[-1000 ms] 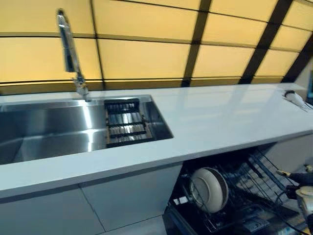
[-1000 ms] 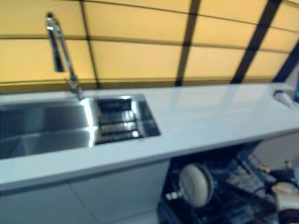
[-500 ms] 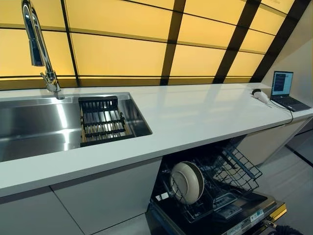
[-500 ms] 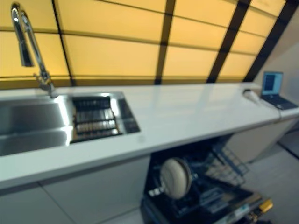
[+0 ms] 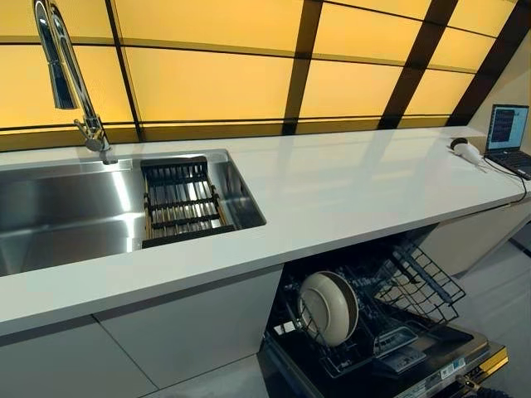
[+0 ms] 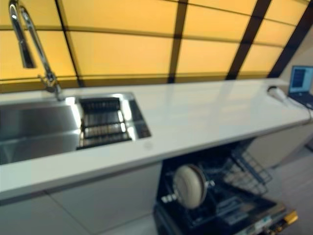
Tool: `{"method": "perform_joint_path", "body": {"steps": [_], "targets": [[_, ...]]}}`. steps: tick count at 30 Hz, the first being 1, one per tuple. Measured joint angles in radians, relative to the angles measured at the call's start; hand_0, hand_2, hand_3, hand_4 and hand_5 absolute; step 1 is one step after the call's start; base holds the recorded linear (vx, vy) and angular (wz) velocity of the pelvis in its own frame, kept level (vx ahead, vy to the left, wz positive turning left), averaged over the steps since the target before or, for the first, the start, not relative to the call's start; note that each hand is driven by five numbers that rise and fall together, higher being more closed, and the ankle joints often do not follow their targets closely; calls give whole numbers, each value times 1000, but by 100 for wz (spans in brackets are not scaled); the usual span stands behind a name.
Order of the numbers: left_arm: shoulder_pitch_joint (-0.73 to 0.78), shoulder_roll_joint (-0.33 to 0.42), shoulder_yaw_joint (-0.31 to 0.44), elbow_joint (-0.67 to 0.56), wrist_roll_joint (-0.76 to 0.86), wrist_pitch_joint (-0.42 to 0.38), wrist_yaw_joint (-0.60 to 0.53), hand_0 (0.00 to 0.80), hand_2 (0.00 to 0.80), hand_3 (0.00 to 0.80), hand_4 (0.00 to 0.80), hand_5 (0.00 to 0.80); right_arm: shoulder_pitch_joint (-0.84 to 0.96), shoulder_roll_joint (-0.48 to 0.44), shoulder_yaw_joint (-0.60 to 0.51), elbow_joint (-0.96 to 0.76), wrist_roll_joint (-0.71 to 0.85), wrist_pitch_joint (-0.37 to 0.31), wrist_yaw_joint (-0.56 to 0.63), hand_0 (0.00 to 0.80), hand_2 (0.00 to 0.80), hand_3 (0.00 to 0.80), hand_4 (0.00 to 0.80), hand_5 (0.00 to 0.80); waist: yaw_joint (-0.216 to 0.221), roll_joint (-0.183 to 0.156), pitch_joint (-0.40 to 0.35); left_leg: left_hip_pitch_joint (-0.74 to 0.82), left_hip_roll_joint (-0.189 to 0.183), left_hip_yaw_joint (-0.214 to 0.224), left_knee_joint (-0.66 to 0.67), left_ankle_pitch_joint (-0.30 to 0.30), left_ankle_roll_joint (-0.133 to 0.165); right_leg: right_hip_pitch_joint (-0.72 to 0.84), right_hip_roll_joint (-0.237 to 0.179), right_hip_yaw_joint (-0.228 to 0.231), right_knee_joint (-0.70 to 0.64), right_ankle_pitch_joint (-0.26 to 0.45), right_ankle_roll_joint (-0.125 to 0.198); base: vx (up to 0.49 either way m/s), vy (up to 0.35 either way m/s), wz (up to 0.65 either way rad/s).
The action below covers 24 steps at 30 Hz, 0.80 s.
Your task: Take plates into dishwasher
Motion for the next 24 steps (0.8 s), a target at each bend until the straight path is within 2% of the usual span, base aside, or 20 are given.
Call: {"method": "perform_joint_path", "body": {"steps": [4,9,10,16,18,24], "targets": [[-8,0,0,-1,8,-11,-2,0,0,0,0,0,5,27,-2,50,108,-11,67,0,0,0,0,0,2,18,18,-1,-1,-2,-7,4,-1,2,2,-1,-13,4,1,-72,-44,1],[-22,-5,0,-2,9,-18,-7,0,0,0,0,0,6,128,9,95,292,-13,211,0,0,0,0,0,3,47,44,0,-4,-8,-9,7,-1,5,1,-3,-19,5,2,-90,-16,1],[-22,-7,-1,-3,9,-19,-7,0,0,0,0,0,7,137,5,101,316,-31,216,0,0,0,0,0,4,50,46,-2,-4,-10,-9,7,-1,6,1,-3,-19,6,1,-65,13,1],[-20,-47,-1,-9,9,-30,-7,0,0,0,0,0,42,135,8,130,410,-51,390,0,0,0,0,0,-1,60,53,2,-5,-12,-24,14,-1,6,1,-4,-20,4,-2,-16,61,1],[-6,-69,-1,-12,10,-38,-7,0,0,0,0,0,61,126,44,128,428,-69,458,0,0,0,0,0,-2,63,54,4,-6,-20,-26,19,-1,8,1,-5,-21,5,-2,5,58,1],[28,-88,1,-27,32,-53,-8,0,0,0,0,0,109,81,145,-10,452,-75,519,0,0,0,0,0,-27,84,63,12,7,-35,-35,26,-4,8,14,-4,-26,10,-12,6,20,-5]]}}
